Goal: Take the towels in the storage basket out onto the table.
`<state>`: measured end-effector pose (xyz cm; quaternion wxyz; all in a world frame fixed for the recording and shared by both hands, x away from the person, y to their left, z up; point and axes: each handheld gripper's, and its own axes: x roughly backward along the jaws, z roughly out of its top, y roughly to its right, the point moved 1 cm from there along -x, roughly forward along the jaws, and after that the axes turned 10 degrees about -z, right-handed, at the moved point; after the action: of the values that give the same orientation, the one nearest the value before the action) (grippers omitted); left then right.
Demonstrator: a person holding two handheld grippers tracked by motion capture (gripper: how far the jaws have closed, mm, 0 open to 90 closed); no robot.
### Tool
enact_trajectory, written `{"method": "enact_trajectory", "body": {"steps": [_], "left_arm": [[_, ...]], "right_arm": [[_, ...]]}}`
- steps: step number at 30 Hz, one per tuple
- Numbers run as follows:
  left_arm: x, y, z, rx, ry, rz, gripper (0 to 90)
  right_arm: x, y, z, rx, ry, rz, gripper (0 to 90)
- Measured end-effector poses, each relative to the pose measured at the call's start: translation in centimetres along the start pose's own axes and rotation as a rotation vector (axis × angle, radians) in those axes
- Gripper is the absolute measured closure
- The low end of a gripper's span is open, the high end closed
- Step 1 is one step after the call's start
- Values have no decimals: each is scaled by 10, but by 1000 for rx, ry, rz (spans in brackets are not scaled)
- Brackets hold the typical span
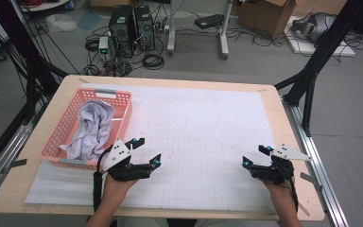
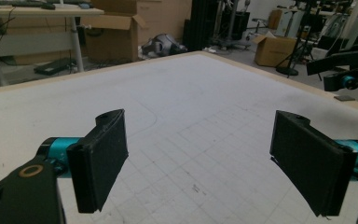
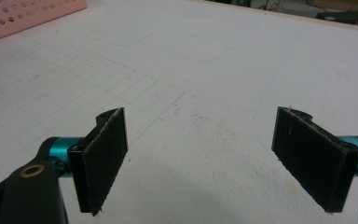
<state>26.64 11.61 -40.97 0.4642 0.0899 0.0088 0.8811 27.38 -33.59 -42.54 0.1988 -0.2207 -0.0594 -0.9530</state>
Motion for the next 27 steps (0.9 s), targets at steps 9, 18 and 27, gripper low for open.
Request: {"method": "enact_trajectory", "body": {"steps": [9, 18, 27], "left_arm": [[14, -1, 31, -15, 38, -7, 192], [23, -7, 56, -49, 34, 9, 194], [43, -25, 86, -55, 53, 51, 187]], "right_arm": [[0, 0, 0, 5, 2, 4, 172], [0, -1, 0, 7, -5, 10, 173], [1, 0, -1, 7, -4, 10, 172]]}}
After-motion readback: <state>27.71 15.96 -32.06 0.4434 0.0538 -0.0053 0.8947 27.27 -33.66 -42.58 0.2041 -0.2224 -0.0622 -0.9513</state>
